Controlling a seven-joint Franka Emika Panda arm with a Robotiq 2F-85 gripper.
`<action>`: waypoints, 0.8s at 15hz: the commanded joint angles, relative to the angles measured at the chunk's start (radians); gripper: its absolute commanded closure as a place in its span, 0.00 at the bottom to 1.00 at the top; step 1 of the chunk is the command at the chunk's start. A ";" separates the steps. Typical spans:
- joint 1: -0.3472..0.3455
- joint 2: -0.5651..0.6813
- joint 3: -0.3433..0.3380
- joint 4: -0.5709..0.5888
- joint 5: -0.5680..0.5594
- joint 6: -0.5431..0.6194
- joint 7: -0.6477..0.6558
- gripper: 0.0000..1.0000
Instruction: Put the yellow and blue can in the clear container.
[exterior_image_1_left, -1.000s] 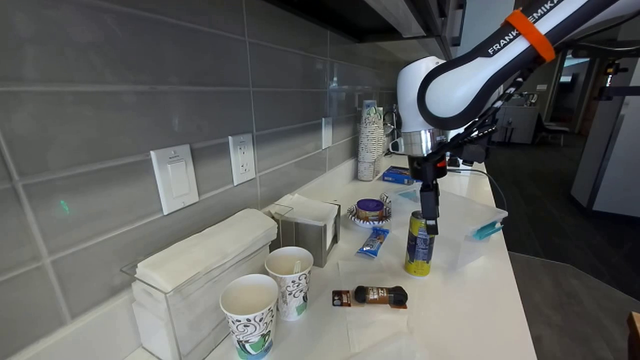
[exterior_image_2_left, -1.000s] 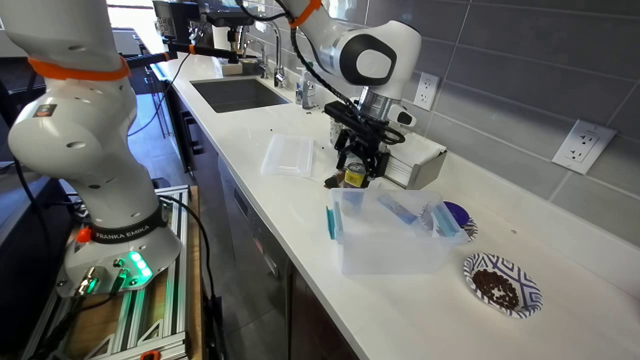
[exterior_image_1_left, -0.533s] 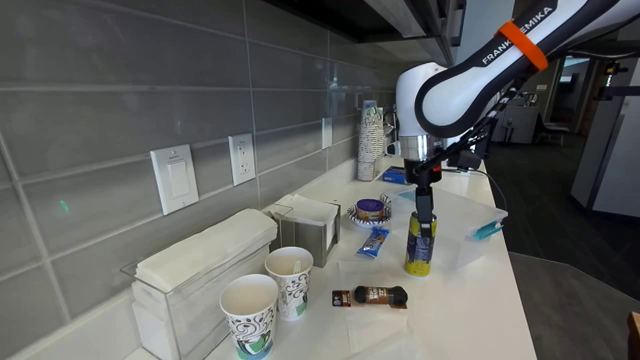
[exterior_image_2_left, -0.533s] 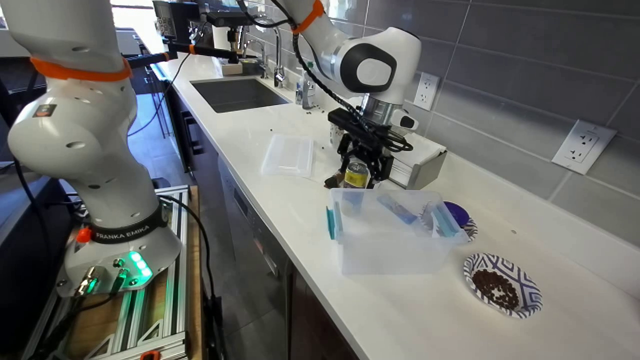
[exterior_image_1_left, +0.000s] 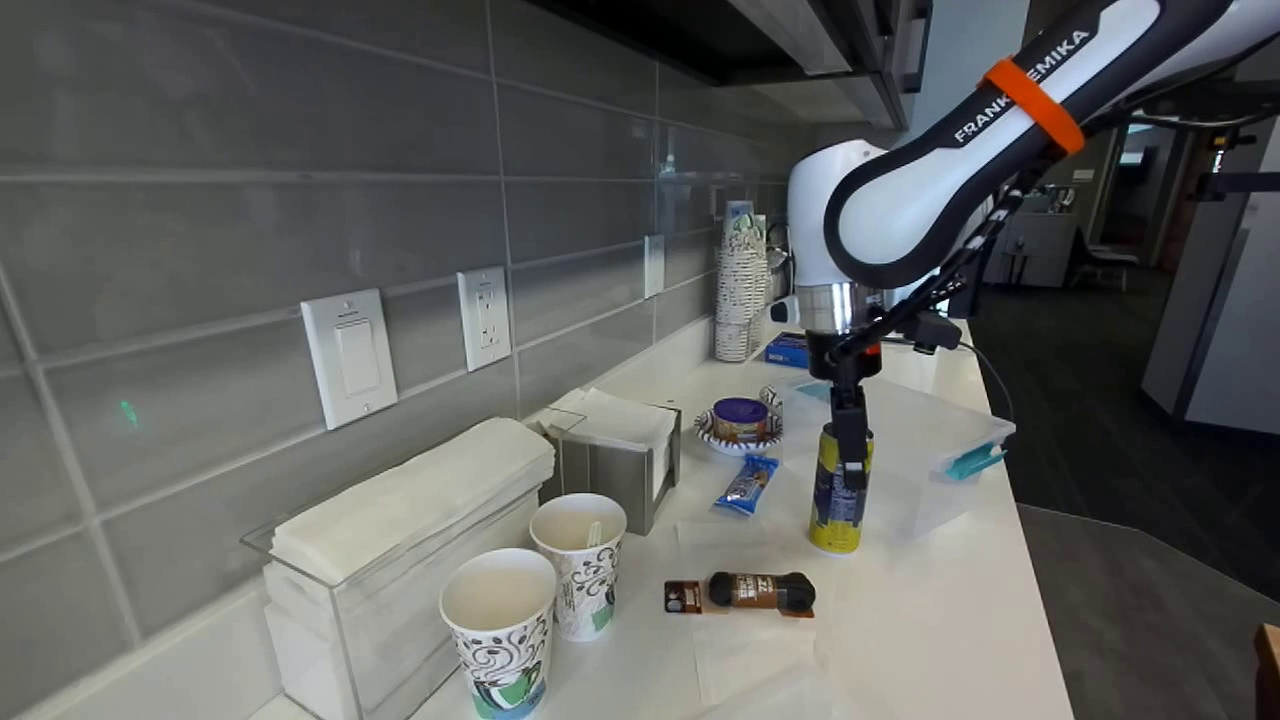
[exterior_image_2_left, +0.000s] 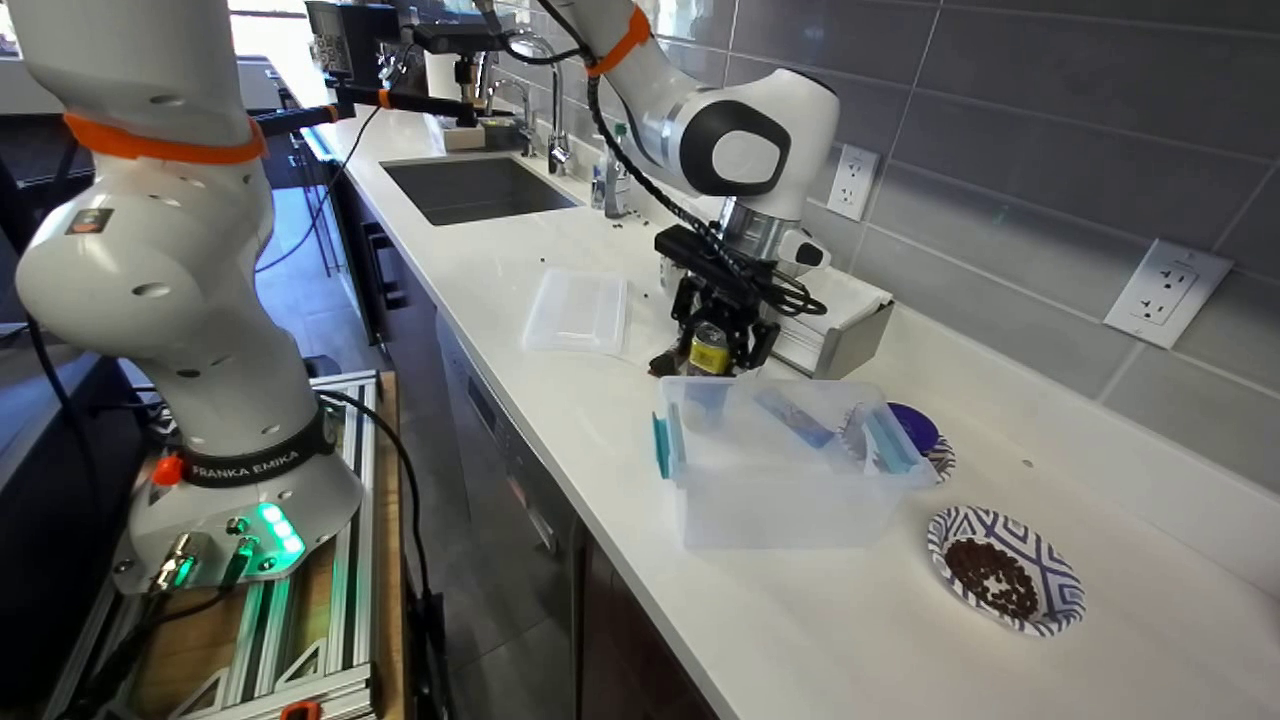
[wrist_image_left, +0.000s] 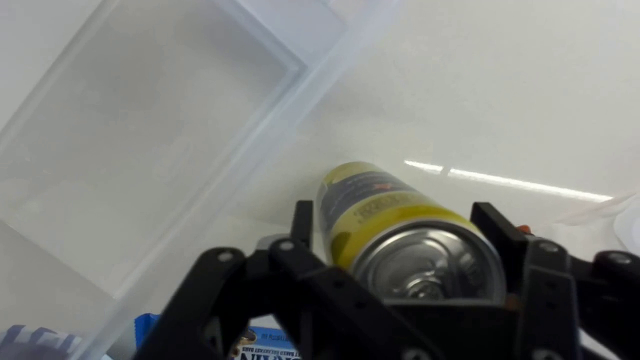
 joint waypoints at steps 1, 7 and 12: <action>-0.008 0.011 0.012 -0.001 0.019 0.024 -0.038 0.51; 0.007 -0.025 0.026 -0.034 0.004 0.037 -0.019 0.61; 0.028 -0.119 0.049 -0.104 0.034 0.095 0.049 0.61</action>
